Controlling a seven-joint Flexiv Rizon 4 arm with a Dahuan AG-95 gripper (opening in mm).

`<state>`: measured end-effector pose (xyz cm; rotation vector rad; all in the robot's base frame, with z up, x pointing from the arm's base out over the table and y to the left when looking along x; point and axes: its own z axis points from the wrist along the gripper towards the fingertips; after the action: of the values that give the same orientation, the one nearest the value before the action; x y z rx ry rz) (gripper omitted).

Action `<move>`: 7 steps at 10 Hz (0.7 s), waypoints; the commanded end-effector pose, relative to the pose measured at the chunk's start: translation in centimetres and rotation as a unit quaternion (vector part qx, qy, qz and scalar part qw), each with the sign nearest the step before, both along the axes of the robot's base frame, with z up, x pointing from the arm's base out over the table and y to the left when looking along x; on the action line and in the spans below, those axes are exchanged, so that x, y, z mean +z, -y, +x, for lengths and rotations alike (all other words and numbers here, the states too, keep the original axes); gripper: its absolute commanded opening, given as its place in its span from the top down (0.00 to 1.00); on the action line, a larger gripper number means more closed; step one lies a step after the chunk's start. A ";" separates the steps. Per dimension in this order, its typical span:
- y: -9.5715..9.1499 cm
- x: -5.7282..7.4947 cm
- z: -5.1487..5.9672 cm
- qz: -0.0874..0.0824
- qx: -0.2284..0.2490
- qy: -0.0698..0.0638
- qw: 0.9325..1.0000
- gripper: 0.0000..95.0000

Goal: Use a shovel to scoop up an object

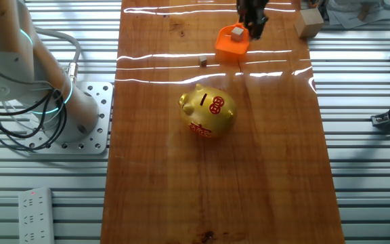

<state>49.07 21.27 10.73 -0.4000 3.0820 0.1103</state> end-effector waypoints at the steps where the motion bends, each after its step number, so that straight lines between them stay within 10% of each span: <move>1: 2.4 -0.1 -4.1 0.026 -0.102 0.000 0.994 0.40; 7: 2.5 0.0 -5.1 0.022 -0.107 -0.018 0.994 0.40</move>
<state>44.06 18.79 10.72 -0.0427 3.1332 0.1778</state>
